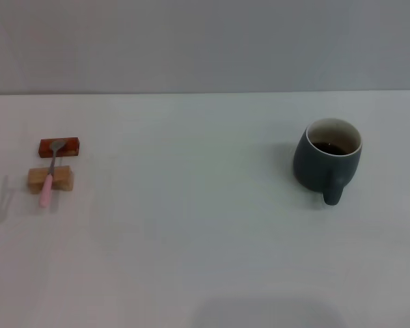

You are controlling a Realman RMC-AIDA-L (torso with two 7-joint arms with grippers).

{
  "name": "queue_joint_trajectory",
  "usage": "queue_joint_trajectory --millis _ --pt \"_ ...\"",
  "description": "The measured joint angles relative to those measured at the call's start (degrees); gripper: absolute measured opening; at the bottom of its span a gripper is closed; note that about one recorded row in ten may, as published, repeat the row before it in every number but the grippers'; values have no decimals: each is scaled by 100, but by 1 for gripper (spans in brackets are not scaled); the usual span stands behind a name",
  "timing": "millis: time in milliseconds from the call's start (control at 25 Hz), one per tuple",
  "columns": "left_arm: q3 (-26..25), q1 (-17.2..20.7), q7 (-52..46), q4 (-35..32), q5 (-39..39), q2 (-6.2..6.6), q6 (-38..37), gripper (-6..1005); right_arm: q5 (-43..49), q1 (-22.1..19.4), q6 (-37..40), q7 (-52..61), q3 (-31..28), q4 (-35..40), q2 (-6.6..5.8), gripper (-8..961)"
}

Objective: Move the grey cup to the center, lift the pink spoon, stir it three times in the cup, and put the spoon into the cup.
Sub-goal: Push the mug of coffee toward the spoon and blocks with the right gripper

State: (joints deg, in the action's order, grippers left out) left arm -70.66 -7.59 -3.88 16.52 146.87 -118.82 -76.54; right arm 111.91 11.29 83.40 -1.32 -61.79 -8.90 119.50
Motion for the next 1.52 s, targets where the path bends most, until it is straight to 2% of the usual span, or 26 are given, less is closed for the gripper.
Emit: queue_joint_trajectory --millis 440,480,520,640,680,800,840,880,920,1040,1080,1120,1200,1520 --pt "0 4 4 -9 -9 -9 39 821 -2 80 -178 0 0 28 -19 -2" --pt "0 6 4 -12 -10 -9 42 821 -8 245 -555 -1 -11 126 -58 -2" --pt "0 6 4 -12 -10 -9 42 821 -8 245 -555 -1 -11 126 -58 -2" --pt "0 11 7 -17 -9 -8 45 821 -13 663 -1132 -2 -79 488 -110 -2" --pt "0 11 7 -18 -9 -7 45 821 -16 985 -1385 -17 -121 821 -120 -2" --pt "0 10 7 -19 -10 -3 45 820 -17 1214 -1662 -39 -130 969 -158 -2" --pt "0 -2 7 -18 -9 -3 44 820 -17 1314 -1843 -47 -127 997 -190 -2" --pt "0 -8 7 -18 -8 -2 44 820 -17 1486 -2289 -53 -105 995 -279 -1" --pt "0 -8 7 -18 -8 -2 44 820 -17 1486 -2289 -53 -105 995 -279 -1" --pt "0 -12 7 -18 -8 0 45 820 15 1765 -2968 -79 -33 974 -427 -1" --pt "0 -13 7 -18 -8 0 45 820 26 1938 -3380 -106 73 973 -492 -1" --pt "0 -13 7 -18 -8 0 45 820 26 1938 -3380 -106 73 973 -492 -1" --pt "0 -19 9 -18 -8 1 45 820 32 2259 -4058 -122 449 947 -569 -1" --pt "0 -49 10 -14 -9 0 43 820 36 2642 -4654 -123 785 850 -571 -1"
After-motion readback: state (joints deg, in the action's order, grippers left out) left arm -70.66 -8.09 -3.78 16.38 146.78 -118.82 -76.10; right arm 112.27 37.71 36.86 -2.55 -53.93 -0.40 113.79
